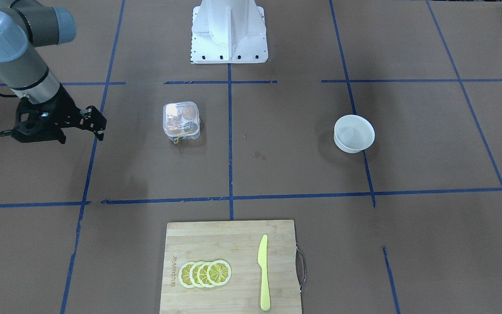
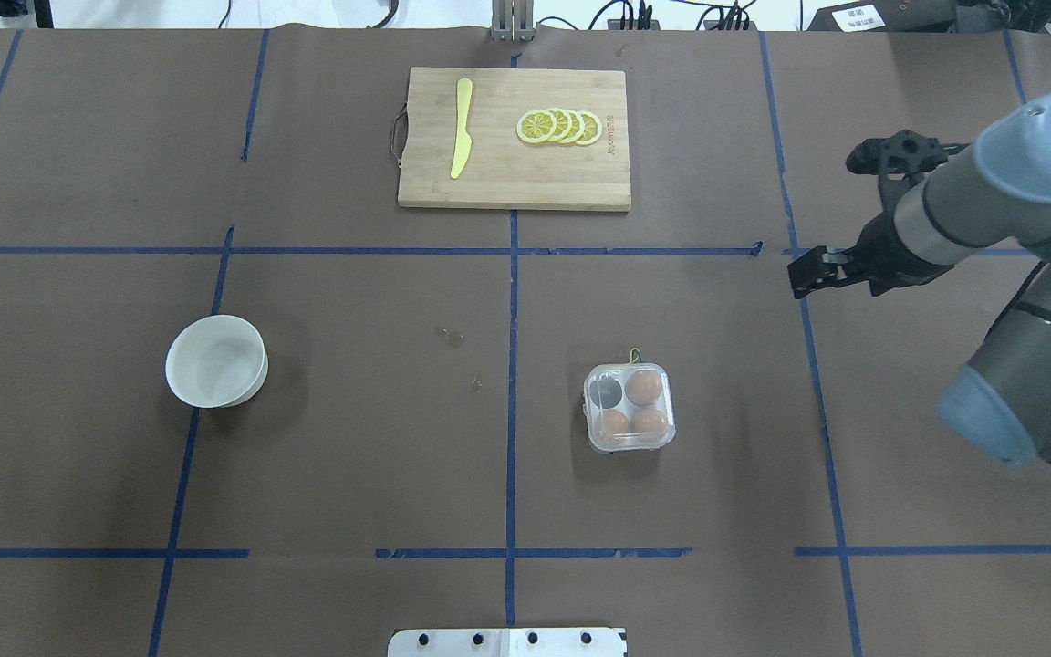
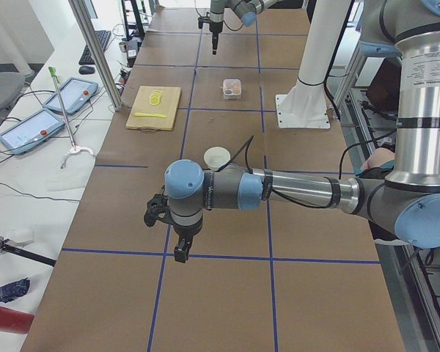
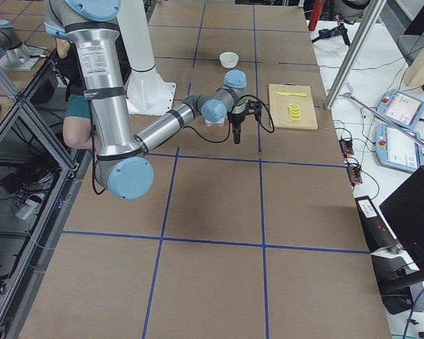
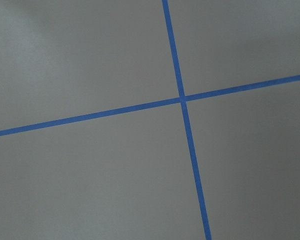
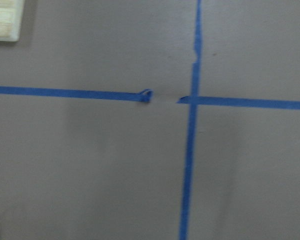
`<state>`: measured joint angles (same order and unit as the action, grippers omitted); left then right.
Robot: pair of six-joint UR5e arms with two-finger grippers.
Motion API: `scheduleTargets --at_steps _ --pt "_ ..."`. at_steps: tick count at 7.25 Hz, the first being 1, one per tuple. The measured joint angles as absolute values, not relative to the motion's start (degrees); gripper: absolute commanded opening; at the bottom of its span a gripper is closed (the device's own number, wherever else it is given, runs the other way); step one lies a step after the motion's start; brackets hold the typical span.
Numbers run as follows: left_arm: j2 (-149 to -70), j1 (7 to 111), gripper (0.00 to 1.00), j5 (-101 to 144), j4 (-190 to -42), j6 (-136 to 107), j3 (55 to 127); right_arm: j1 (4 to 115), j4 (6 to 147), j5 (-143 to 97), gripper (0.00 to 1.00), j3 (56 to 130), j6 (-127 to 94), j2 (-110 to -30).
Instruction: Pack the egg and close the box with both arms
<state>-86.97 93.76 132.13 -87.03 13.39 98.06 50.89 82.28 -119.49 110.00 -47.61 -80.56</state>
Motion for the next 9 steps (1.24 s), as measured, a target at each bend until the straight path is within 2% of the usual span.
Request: scheduleTargets --at_steps 3,5,7,9 --pt "-83.58 93.29 1.00 132.58 -90.54 13.23 97.50 67.54 91.11 -124.02 1.00 108.29 -16.97 -86.55" --pt "-83.32 93.25 1.00 132.64 -90.58 13.30 97.80 78.95 94.61 -126.45 1.00 102.52 1.66 -89.22" --pt "-83.55 93.25 1.00 132.69 -90.40 13.52 97.75 86.51 94.72 -128.52 1.00 94.74 8.28 -92.26" --pt "-83.61 93.23 1.00 132.51 -90.38 13.68 97.06 91.18 94.58 -128.94 1.00 92.35 9.47 -95.23"
